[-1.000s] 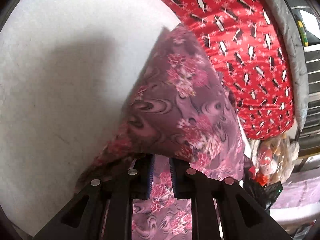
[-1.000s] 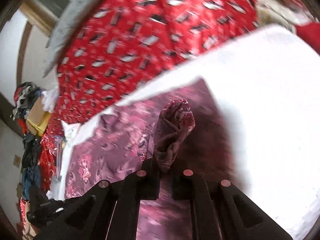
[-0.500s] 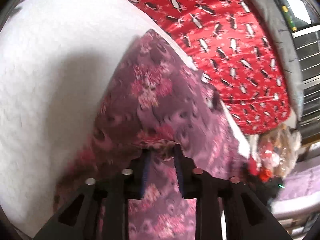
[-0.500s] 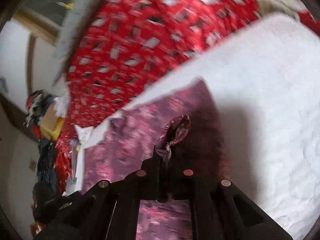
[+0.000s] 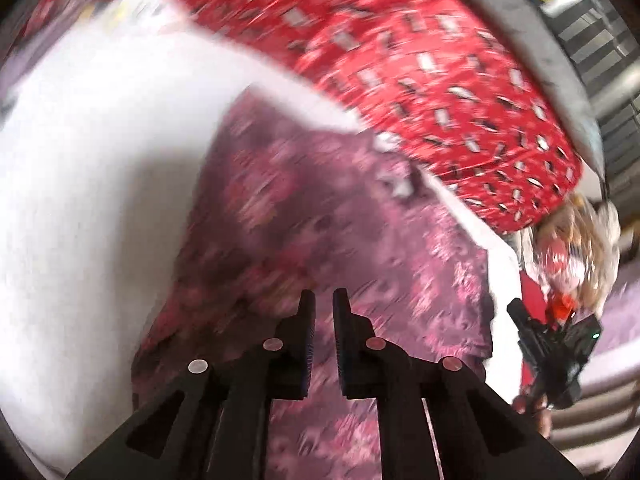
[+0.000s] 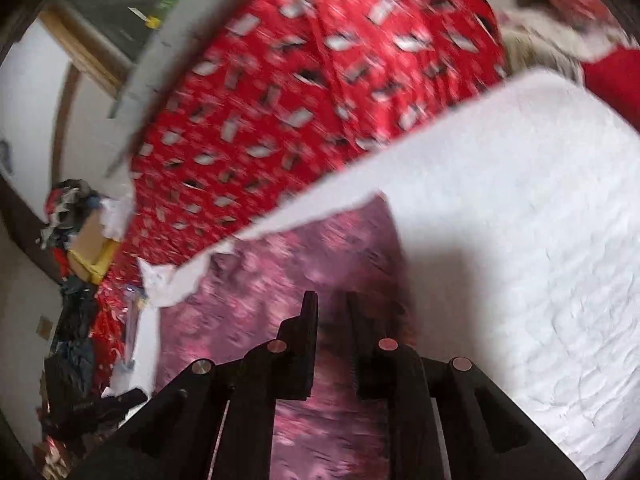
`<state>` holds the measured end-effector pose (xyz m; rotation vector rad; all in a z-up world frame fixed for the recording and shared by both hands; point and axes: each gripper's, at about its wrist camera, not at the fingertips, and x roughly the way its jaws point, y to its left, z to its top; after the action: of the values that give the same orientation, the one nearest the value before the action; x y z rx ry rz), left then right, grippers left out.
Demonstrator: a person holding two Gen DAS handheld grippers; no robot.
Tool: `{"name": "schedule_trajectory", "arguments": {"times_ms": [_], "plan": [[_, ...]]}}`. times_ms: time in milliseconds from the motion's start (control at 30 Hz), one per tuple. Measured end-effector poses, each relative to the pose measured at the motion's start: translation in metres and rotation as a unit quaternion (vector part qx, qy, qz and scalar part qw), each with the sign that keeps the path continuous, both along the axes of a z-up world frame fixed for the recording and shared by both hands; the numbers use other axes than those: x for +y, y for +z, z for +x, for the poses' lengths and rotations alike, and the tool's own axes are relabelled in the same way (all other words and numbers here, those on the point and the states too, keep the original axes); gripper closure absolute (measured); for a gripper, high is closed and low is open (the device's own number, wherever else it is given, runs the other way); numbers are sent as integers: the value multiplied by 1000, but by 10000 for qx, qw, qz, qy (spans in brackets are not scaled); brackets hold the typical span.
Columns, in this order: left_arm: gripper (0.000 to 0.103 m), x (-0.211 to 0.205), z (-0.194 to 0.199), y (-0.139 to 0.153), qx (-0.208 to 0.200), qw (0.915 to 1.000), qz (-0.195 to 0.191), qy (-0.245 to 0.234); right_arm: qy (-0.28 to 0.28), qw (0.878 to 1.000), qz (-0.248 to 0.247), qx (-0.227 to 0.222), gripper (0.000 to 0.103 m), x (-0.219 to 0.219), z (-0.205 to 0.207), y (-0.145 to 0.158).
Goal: Fold small clothes
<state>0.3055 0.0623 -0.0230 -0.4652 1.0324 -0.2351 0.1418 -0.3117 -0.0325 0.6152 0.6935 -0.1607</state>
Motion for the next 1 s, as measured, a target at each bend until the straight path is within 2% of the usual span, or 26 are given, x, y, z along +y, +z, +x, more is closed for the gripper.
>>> {"name": "schedule_trajectory", "arguments": {"times_ms": [33, 100, 133, 167, 200, 267, 333, 367, 433, 500, 533, 633, 733, 800, 867, 1000], "plan": [[92, -9, 7, 0, -52, 9997, 232, -1, 114, 9999, -16, -8, 87, 4, 3, 2], [92, -23, 17, -13, 69, 9983, 586, -37, 321, 9991, -101, 263, 87, 13, 12, -9], [92, -32, 25, -28, 318, 9960, 834, -70, 415, 9969, -145, 647, 88, 15, 19, -24], [92, -37, 25, -37, 449, 9943, 967, -94, 485, 9924, -167, 1115, 96, 16, 26, -39], [92, -41, 26, -44, 522, 9925, 1094, -125, 526, 9899, -170, 1305, 98, 17, 30, -48], [92, -43, 20, -35, 444, 9925, 1128, -150, 522, 9916, -163, 1172, 98, 15, 23, -38], [92, -38, 4, -29, 611, 9938, 893, -261, 585, 9915, -10, 1166, 89, 15, 14, -30], [92, -35, -3, -28, 671, 9937, 836, -324, 723, 9897, -50, 1238, 89, 16, 7, -25], [92, -25, -27, -31, 950, 9889, 1003, -542, 933, 9827, -227, 1586, 90, 26, -7, -27], [92, -10, -51, -35, 1230, 9845, 1077, -631, 1132, 9687, -318, 2188, 88, 34, -29, -36], [92, 0, -64, -36, 1370, 9830, 1047, -629, 1195, 9644, -317, 2338, 89, 35, -42, -38], [92, 38, -103, -31, 1556, 9835, 772, -508, 1315, 9613, -258, 2408, 87, 41, -83, -31], [91, 65, -139, -24, 1649, 9827, 723, -445, 1309, 9604, -202, 2453, 73, 45, -136, -19], [83, 82, -177, -21, 1740, 9811, 691, -484, 1205, 9644, -66, 2353, 66, 42, -163, -12], [79, 89, -197, -19, 1825, 9794, 668, -545, 1082, 9677, 102, 2275, 55, 36, -194, -9], [78, 97, -239, -29, 1985, 9750, 610, -796, 822, 9700, 624, 2202, 53, 27, -248, -25]]}}
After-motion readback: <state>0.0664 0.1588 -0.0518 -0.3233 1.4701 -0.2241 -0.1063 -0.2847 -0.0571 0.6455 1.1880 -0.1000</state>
